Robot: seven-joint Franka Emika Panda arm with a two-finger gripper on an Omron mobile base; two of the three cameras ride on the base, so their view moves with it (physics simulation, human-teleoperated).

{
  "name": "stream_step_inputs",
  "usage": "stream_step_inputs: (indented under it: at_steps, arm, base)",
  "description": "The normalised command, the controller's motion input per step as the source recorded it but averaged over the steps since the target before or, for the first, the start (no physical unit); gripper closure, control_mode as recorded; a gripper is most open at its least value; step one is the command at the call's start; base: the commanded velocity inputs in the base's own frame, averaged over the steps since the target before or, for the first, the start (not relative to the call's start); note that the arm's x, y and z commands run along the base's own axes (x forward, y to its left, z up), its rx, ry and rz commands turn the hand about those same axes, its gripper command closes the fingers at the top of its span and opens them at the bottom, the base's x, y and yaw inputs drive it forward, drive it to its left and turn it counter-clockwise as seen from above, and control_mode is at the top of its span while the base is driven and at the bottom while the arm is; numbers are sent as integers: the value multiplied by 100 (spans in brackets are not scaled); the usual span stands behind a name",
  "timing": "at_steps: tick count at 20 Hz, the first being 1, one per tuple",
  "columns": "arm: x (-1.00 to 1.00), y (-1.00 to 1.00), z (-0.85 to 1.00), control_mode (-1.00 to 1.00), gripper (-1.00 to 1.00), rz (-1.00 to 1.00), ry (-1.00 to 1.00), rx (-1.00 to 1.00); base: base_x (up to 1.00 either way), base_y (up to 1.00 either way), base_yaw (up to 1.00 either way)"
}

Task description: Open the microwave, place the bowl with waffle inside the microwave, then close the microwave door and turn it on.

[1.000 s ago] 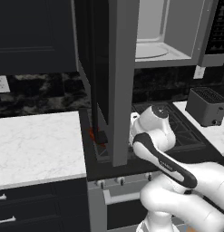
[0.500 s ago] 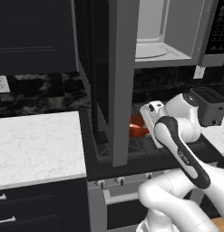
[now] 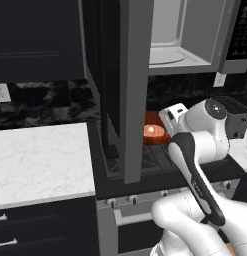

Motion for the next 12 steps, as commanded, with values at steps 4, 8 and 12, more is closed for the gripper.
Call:
stream_step_inputs:
  at_steps: [4, 8, 12]
  arm:
    - [-38, -27, 66, -100, 100, -2, -14, -11]
    - [-46, -43, 78, -100, 100, 0, -4, 0]
    - [-41, -39, 72, -100, 100, 0, -2, 2]
  base:
    - [0, 0, 0]
    - [0, 0, 0]
    - [0, 0, 0]
